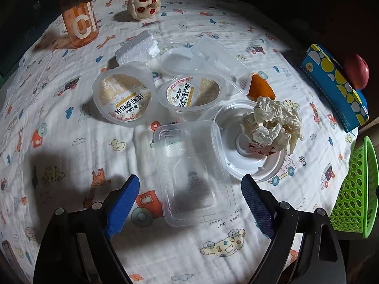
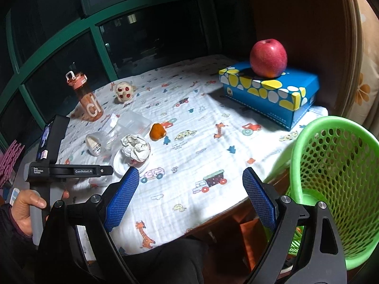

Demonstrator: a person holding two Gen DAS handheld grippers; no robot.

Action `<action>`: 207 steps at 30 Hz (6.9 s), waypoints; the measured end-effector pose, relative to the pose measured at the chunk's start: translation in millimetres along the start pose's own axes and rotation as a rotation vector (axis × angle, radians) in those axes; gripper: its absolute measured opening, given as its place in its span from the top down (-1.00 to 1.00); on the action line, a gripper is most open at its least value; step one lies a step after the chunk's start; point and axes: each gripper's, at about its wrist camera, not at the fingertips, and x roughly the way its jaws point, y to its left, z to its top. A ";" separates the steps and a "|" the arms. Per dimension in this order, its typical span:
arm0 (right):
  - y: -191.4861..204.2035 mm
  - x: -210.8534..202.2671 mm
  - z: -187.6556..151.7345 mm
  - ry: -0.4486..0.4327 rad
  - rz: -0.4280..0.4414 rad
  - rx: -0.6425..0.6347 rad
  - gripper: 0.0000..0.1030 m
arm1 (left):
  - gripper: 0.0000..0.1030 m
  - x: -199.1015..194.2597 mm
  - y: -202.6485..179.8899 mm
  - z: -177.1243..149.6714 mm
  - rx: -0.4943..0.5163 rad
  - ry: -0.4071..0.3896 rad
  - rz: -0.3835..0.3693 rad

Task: Collect trash
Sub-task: 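Move both tools back over the bed toward the plate and containers, then grasp the crumpled tissue with the right tool while the left tool grasps the clear tray, then carry the tissue and clear tray over the green wastebasket, then open the right tool to drop the tissue while the left tool releases the tray, then move both tools back over the bed toward the remaining containers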

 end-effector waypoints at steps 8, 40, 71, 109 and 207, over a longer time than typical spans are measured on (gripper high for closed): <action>9.8 14.1 5.7 0.021 0.013 -0.024 -0.71 | -0.20 5.8 2.0 1.4 0.002 0.005 -0.067; 109.6 158.5 28.4 0.196 0.054 -0.308 -0.47 | -0.13 -42.5 57.6 -12.2 -0.018 -0.072 -0.117; 31.2 46.3 41.0 0.032 0.024 -0.061 0.14 | -0.13 -67.2 -23.8 -6.7 0.152 -0.117 -0.194; -204.2 -79.1 -22.5 -0.039 -0.438 0.322 -0.36 | -0.13 -85.9 -257.8 -13.0 0.525 -0.112 -0.378; 70.2 86.6 14.6 0.144 0.055 -0.089 -0.76 | -0.33 27.2 90.4 69.6 -0.254 -0.072 -0.121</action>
